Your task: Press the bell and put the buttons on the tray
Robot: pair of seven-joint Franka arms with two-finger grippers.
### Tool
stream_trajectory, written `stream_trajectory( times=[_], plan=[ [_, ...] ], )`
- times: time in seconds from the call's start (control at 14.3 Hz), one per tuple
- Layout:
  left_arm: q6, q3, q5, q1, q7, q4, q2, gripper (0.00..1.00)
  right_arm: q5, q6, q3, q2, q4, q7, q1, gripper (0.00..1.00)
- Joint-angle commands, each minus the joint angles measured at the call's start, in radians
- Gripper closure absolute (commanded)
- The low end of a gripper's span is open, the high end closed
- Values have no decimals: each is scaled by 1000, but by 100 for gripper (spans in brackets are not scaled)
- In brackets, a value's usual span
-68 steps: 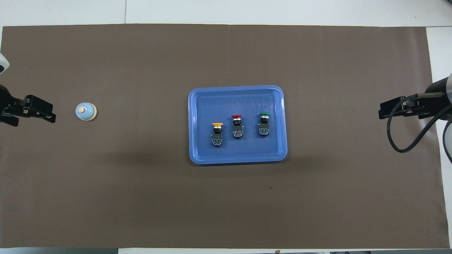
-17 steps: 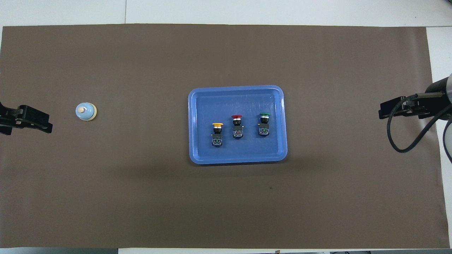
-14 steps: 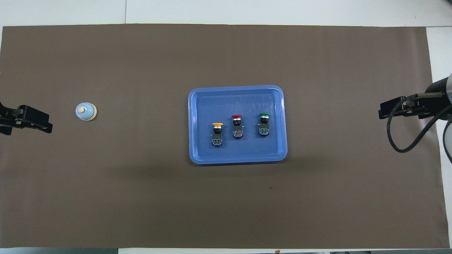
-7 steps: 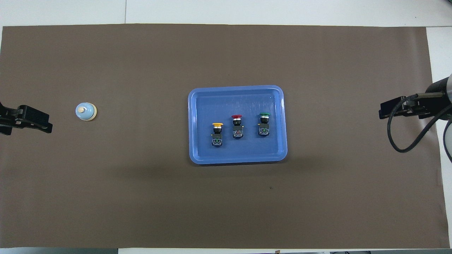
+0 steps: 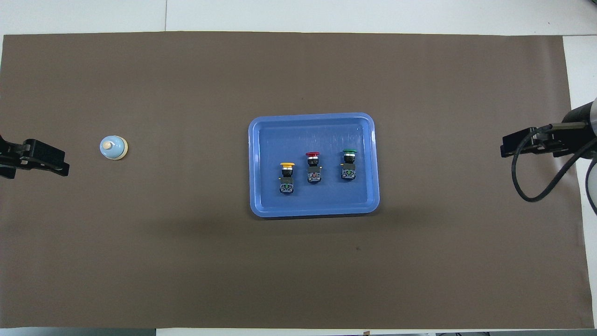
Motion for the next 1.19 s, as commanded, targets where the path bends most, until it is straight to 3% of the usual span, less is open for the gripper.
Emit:
stream_trajectory(
  times=[0.0, 1.12],
  plan=[
    [2, 0, 15, 2, -3, -29, -28, 0, -6, 40, 17, -14, -18, -29, -6, 0],
    [2, 0, 17, 1, -3, -30, -28, 0, -6, 16, 20, -21, -29, -19, -6, 0]
  ],
)
